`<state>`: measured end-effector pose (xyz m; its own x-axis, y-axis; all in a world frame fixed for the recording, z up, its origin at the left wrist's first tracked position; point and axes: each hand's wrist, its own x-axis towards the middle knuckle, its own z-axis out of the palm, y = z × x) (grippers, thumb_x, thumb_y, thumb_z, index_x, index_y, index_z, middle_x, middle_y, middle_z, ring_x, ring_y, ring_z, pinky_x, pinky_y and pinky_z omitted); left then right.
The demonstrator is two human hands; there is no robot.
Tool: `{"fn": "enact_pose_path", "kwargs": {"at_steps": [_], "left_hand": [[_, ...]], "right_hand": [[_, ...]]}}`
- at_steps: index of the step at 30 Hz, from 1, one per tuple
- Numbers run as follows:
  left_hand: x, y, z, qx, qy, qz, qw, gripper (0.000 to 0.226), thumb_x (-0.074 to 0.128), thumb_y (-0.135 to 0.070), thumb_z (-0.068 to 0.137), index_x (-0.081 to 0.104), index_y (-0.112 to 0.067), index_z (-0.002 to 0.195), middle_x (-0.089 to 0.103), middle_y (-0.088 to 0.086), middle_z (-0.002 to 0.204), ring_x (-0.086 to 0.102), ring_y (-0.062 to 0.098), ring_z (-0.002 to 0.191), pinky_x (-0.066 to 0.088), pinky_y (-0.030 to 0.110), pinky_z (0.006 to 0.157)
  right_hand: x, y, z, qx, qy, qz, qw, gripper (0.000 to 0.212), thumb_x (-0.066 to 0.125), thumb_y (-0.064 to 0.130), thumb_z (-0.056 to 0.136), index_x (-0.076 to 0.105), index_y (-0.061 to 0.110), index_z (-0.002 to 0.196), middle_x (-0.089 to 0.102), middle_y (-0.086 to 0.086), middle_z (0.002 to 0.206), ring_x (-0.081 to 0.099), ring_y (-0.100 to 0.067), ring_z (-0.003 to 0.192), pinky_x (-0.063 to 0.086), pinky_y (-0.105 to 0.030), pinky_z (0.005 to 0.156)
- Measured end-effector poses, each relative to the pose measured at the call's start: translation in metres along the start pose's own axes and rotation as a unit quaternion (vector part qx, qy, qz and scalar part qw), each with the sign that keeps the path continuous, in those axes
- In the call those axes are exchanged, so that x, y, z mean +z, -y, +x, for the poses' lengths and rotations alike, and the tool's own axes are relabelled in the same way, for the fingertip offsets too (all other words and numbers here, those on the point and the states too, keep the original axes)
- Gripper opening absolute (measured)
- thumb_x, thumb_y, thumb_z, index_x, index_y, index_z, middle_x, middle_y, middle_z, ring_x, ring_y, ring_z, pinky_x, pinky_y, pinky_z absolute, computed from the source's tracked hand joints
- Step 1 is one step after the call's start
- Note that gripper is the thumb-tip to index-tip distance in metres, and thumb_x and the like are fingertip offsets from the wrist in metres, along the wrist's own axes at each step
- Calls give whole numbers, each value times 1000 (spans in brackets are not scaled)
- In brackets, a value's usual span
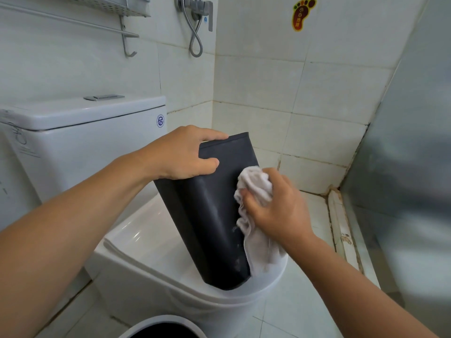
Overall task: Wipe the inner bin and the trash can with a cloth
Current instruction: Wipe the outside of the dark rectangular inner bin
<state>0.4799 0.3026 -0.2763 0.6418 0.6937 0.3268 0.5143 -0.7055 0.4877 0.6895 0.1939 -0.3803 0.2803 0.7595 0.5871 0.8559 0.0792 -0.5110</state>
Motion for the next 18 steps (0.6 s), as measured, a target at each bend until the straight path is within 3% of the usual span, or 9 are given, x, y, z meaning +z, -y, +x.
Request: {"fn": "enact_pose_path", "kwargs": {"at_steps": [4,11,18], "left_hand": [[-1,4,0,-12,-6,7,1000,55,70,-27,89,59,-40,141,68,-25,123,65,-2,108,53,31,101],[-2,2,1,-26,0,32,999,58,68,-32,90,54,-39,146,62,-18,137,61,6,118,49,29,105],[-1,-9,5,-4,10,62,998,60,67,-31,92,51,-38,150,51,-12,154,47,9,139,39,26,111]], "right_hand": [[-2,16,-32,-119,68,6,991,49,64,67,79,58,38,118,58,13,94,61,-12,75,53,-34,64],[-3,13,-12,-51,12,12,999,43,68,61,81,61,37,116,62,11,94,62,-12,82,55,-40,70],[-1,61,-25,-271,-15,-60,961,51,70,58,85,70,22,121,52,1,86,48,-19,66,43,-33,53]]}}
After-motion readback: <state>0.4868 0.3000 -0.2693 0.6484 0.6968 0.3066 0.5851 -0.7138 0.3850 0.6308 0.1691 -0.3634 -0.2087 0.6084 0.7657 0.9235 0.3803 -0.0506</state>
